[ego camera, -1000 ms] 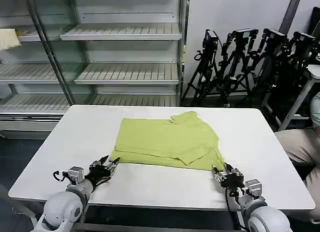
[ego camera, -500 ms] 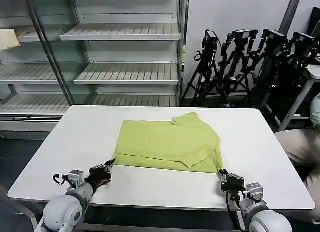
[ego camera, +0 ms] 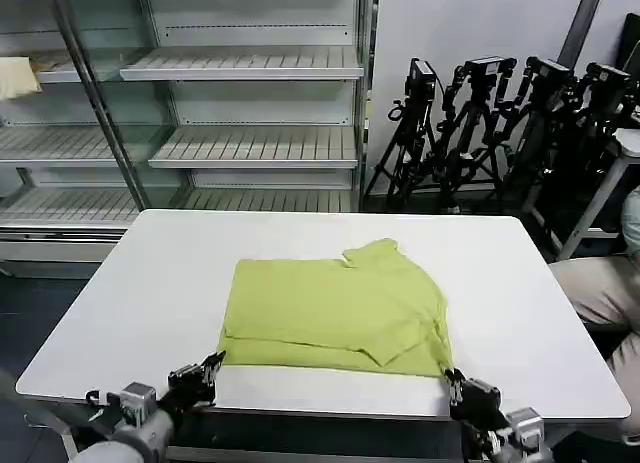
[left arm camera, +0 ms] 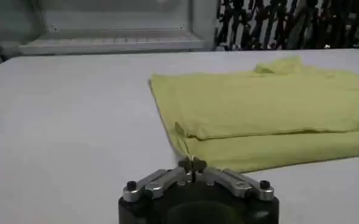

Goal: Fold and organize the clothes.

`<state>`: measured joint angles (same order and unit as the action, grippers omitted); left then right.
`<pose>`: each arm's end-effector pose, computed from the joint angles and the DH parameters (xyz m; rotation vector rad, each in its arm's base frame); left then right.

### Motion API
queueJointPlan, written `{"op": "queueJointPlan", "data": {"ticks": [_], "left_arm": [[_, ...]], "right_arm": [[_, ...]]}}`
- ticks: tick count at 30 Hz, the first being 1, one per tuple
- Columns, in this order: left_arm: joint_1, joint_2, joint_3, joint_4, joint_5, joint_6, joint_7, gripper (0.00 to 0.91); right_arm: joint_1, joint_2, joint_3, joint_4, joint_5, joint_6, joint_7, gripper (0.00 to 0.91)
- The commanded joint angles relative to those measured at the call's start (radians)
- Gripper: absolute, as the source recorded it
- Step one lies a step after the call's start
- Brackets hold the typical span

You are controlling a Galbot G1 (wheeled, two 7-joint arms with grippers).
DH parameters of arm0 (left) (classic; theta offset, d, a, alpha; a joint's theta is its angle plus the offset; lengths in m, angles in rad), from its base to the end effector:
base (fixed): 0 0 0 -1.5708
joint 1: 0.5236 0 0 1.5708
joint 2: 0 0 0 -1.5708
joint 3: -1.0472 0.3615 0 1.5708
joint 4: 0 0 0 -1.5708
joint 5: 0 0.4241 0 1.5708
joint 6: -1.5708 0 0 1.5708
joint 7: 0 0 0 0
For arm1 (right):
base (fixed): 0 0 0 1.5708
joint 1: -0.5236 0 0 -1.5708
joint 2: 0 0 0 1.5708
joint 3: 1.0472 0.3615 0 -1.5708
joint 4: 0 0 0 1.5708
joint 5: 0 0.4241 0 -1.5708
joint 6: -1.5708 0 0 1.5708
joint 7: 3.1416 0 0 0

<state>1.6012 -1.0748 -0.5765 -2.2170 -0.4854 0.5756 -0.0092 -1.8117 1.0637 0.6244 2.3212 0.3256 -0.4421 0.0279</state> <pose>0.2429 0.0662 -0.2500 -0.3328 -2.5922 -0.0433 0.1895 -0.0624 -0.2483 0.2936 -2.6469 0.2409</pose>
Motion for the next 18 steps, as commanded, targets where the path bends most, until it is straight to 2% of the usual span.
{"op": "queueJointPlan", "data": {"ticks": [1, 2, 5, 10, 16, 18], "left_arm": [[0.115, -0.002, -0.034, -0.088, 0.009, -0.003, -0.005, 0.907], [0.116, -0.005, -0.036, -0.089, 0.009, -0.003, -0.005, 0.907], [0.121, -0.004, -0.037, -0.096, 0.045, 0.001, -0.024, 0.907], [0.089, 0.008, -0.093, -0.115, 0.005, 0.0, -0.016, 0.907], [0.046, 0.028, -0.145, -0.152, -0.1, 0.001, -0.023, 0.907], [0.011, 0.04, -0.149, -0.149, -0.127, 0.001, -0.024, 0.907]], "right_arm": [[-0.168, 0.0, 0.043, 0.07, -0.051, 0.068, 0.008, 0.01], [-0.165, 0.001, 0.043, 0.068, -0.053, 0.074, 0.01, 0.907], [-0.156, -0.009, 0.069, 0.073, -0.034, 0.076, 0.006, 0.907], [-0.165, -0.032, 0.152, 0.135, 0.043, 0.056, -0.034, 0.907], [-0.104, -0.03, 0.265, 0.185, 0.194, 0.013, -0.07, 0.907], [-0.001, -0.032, 0.261, 0.155, 0.27, -0.016, -0.046, 0.907]]}}
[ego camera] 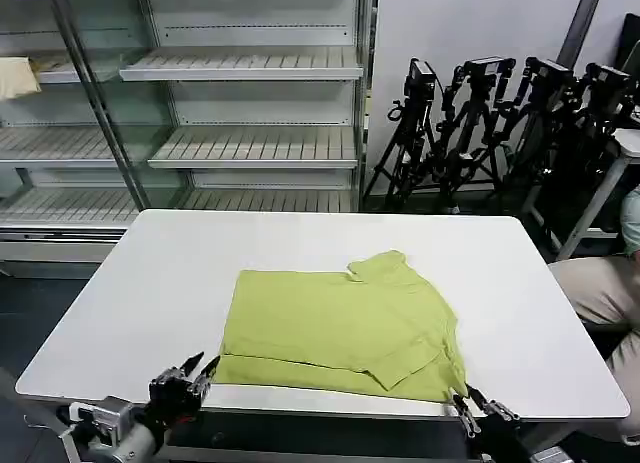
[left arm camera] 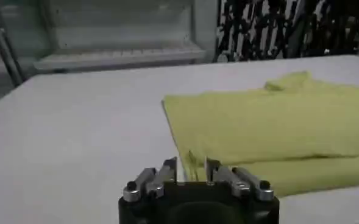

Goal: Fold and organize the clothes.

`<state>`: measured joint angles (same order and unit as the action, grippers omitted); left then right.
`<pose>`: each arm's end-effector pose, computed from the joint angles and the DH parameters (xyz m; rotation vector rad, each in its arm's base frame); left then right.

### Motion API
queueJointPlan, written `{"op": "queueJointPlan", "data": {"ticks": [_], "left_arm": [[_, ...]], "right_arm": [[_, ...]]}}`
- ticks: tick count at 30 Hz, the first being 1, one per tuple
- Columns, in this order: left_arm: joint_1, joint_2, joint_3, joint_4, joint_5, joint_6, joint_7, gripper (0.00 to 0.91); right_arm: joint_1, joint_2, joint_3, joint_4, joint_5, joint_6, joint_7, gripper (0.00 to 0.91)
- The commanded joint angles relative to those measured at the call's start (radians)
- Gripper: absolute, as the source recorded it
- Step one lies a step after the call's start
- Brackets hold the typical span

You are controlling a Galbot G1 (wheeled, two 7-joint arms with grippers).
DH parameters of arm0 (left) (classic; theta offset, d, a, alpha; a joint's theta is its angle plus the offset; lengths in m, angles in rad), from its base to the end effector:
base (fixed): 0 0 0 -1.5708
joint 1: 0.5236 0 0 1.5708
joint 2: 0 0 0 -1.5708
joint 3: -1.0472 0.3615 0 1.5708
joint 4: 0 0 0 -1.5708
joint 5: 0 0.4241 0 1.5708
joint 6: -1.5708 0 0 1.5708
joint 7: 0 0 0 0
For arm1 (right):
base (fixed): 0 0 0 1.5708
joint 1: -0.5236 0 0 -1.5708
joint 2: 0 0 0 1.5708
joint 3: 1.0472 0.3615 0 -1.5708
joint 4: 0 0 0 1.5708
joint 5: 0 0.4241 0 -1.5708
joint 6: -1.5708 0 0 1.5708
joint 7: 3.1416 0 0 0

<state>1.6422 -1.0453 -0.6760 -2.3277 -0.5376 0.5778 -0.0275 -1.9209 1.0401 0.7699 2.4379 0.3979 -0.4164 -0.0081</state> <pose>0.2314 0.0757 -0.2017 -0.3118 -2.6830 -0.0677 0.1716 -0.0770 -0.2034 0.3182 -2.7075 0.2454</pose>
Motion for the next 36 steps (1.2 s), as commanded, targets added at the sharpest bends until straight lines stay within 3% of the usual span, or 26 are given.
{"op": "queueJointPlan", "data": {"ticks": [1, 4, 5, 8, 14, 23, 28, 36], "left_arm": [[-0.041, 0.014, -0.043, -0.034, -0.076, -0.002, -0.006, 0.907], [-0.131, 0.013, 0.012, 0.008, -0.071, -0.002, -0.003, 0.907], [-0.191, 0.01, 0.047, 0.036, -0.062, -0.002, -0.002, 0.907], [-0.309, 0.02, 0.101, 0.118, -0.036, -0.001, 0.016, 0.907], [-0.477, 0.081, 0.203, 0.274, -0.089, -0.001, 0.025, 0.907], [-0.687, 0.094, 0.312, 0.524, -0.129, -0.001, 0.017, 0.907], [-0.757, 0.104, 0.349, 0.631, -0.13, -0.001, 0.025, 0.907], [-0.855, 0.088, 0.416, 0.738, -0.125, -0.002, 0.046, 0.907]], "right_arm": [[0.176, -0.012, 0.087, 0.018, 0.202, -0.053, 0.015, 0.907], [0.401, -0.016, -0.03, -0.077, 0.193, -0.116, 0.093, 0.907], [0.52, -0.028, -0.094, -0.132, 0.194, -0.15, 0.152, 0.907], [0.733, -0.046, -0.239, -0.282, 0.183, -0.162, 0.239, 0.907], [1.029, -0.015, -0.425, -0.521, 0.191, -0.162, 0.271, 0.907], [1.246, 0.067, -0.625, -0.715, 0.206, -0.163, 0.305, 0.907], [1.299, 0.116, -0.662, -0.826, 0.193, -0.163, 0.309, 0.907], [1.334, 0.16, -0.628, -0.995, 0.186, -0.162, 0.289, 0.907]]}}
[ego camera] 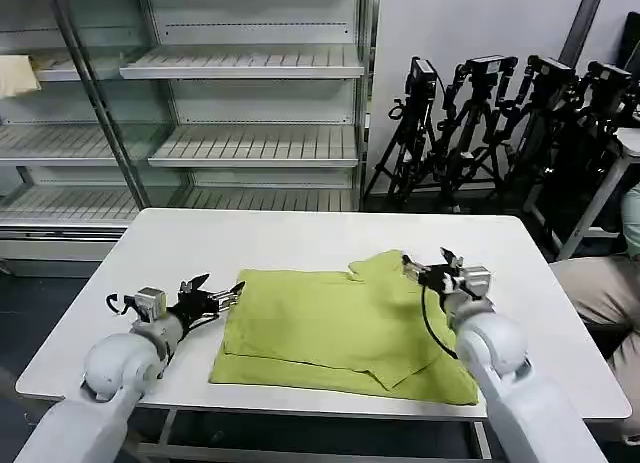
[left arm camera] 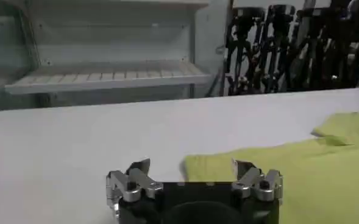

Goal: Fold and organize the clothes.

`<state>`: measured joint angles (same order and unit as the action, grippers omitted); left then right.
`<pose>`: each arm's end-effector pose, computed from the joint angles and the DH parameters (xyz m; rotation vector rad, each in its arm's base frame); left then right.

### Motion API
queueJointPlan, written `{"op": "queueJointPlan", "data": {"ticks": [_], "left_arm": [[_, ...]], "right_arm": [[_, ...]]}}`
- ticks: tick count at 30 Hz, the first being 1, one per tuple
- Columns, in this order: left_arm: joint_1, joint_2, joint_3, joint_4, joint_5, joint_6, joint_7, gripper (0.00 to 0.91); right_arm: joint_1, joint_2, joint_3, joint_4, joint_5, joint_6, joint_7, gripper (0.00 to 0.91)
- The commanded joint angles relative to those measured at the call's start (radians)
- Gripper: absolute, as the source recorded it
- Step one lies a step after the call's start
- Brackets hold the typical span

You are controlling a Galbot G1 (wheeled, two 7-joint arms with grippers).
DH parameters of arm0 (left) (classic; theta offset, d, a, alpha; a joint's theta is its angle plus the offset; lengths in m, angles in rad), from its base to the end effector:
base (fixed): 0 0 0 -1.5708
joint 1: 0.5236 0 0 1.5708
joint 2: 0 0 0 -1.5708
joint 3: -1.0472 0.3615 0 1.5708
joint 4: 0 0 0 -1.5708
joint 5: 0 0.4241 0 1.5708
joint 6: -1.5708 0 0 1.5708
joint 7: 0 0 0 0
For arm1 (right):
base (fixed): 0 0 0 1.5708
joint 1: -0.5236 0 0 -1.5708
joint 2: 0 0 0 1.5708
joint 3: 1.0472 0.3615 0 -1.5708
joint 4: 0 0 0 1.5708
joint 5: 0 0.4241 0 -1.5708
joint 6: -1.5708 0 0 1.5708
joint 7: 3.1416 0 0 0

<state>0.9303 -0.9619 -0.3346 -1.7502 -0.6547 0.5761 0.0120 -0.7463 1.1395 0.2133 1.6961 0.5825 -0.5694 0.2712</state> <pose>0.4396 0.0992 -0.2296 -0.3817 -2.6921 -0.0364 0.4817 -0.0122 -0.2002 0.1493 -2.8329 0.0397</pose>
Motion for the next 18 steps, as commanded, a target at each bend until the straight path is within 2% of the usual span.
{"op": "queueJointPlan", "data": {"ticks": [1, 6, 18], "left_arm": [[-0.146, 0.003, 0.079, 0.168, -0.002, -0.001, 0.01, 0.907], [-0.169, -0.024, 0.093, 0.206, 0.02, -0.011, 0.022, 0.907], [-0.185, -0.034, 0.113, 0.255, 0.042, 0.0, 0.053, 0.907]], "right_arm": [[0.156, 0.069, -0.069, -0.261, 0.009, -0.009, 0.008, 0.907], [0.145, 0.094, -0.074, -0.272, 0.002, -0.008, 0.005, 0.907], [0.15, 0.105, -0.073, -0.3, -0.015, -0.008, 0.001, 0.907]]}}
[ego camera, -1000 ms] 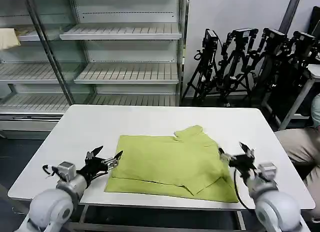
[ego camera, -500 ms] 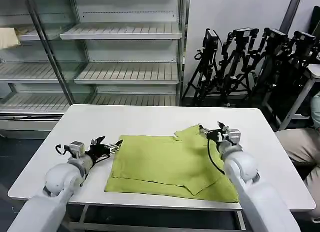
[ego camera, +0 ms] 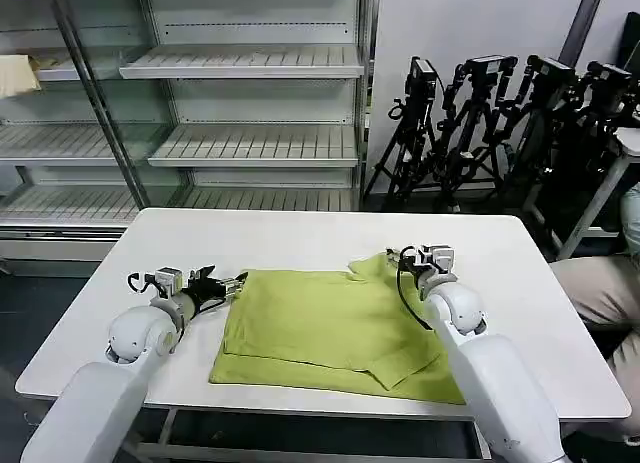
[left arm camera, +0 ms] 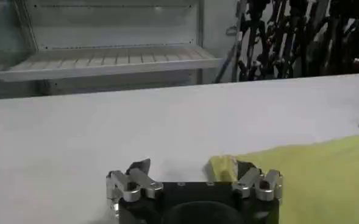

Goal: Fold and organize the clothes.

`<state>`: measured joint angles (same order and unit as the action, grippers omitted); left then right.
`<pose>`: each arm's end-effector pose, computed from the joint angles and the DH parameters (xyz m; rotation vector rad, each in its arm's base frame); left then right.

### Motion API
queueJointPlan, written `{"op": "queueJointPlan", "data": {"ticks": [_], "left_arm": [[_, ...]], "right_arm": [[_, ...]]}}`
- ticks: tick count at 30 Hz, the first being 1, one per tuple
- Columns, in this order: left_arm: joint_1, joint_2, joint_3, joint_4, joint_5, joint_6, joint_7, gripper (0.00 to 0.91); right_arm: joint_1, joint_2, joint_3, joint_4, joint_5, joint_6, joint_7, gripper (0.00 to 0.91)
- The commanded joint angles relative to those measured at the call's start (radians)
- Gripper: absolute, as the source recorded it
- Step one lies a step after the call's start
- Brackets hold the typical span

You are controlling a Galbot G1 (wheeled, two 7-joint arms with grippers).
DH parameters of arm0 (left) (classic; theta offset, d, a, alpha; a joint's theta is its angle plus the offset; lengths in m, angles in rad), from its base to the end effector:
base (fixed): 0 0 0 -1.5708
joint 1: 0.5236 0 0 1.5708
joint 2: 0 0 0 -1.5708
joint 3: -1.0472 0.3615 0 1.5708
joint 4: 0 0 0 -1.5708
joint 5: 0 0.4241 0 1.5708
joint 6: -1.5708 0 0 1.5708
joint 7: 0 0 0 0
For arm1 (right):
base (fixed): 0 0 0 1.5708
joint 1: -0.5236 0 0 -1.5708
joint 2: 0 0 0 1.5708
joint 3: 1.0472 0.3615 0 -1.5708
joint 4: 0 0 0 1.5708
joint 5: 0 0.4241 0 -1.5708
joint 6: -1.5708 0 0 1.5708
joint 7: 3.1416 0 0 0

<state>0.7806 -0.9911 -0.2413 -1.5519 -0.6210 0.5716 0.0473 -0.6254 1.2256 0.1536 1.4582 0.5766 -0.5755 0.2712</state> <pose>0.4913 0.1036 -0.2534 -0.3612 -2.6375 -0.0604 0.5372 0.0050 -0.2375 0.1124 -2.7221 0.0124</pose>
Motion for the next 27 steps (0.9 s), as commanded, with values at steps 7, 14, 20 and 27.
{"op": "queueJointPlan", "data": {"ticks": [7, 14, 20, 27], "left_arm": [[-0.045, -0.014, 0.023, 0.07, 0.014, 0.005, 0.012, 0.907], [-0.041, -0.013, 0.029, 0.07, 0.017, 0.005, 0.022, 0.01], [-0.033, -0.012, 0.027, 0.063, 0.017, 0.005, 0.043, 0.01], [-0.011, -0.016, 0.024, 0.046, 0.018, 0.005, 0.057, 0.01]], "right_arm": [[0.036, 0.015, -0.026, -0.065, -0.008, -0.003, -0.004, 0.907], [0.022, 0.015, -0.031, -0.06, 0.013, -0.004, -0.009, 0.0], [0.012, 0.012, -0.027, -0.05, 0.02, -0.003, -0.026, 0.0], [0.012, 0.016, -0.027, -0.047, 0.022, -0.003, -0.042, 0.0]]}}
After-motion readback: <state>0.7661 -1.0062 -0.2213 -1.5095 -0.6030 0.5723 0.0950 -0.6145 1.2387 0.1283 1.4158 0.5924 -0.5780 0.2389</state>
